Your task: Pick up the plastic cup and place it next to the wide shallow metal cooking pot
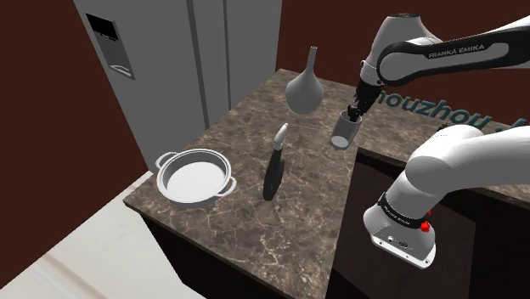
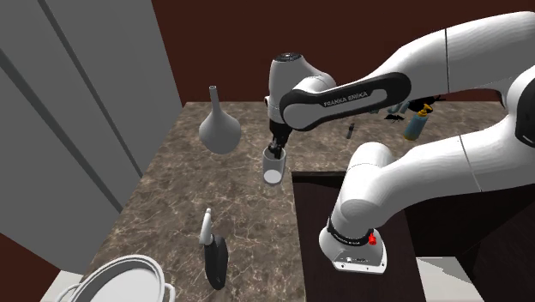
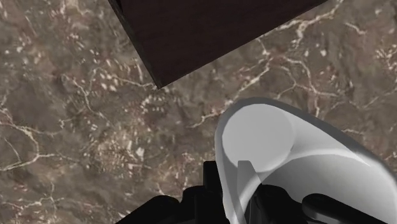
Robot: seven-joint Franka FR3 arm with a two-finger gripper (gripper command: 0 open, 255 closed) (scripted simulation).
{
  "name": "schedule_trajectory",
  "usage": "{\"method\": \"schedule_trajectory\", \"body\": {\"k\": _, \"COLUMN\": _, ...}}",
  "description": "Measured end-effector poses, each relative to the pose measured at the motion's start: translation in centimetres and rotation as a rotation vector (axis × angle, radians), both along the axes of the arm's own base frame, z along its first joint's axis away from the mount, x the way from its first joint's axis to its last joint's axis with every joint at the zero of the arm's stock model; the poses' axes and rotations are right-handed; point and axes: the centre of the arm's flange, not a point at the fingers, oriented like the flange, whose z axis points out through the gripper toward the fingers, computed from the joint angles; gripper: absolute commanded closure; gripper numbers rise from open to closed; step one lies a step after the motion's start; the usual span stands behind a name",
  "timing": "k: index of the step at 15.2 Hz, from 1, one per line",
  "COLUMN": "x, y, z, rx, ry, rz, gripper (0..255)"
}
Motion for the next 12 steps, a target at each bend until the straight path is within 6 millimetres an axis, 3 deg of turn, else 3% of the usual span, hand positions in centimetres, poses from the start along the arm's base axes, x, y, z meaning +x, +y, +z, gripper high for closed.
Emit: {"method": "schedule_trajectory", "body": {"k": 12, "x": -0.1, "y": -0.1, "z": 6.3, "rx": 0.000, "ry": 0.000, "rz": 0.000, "gripper": 255}}
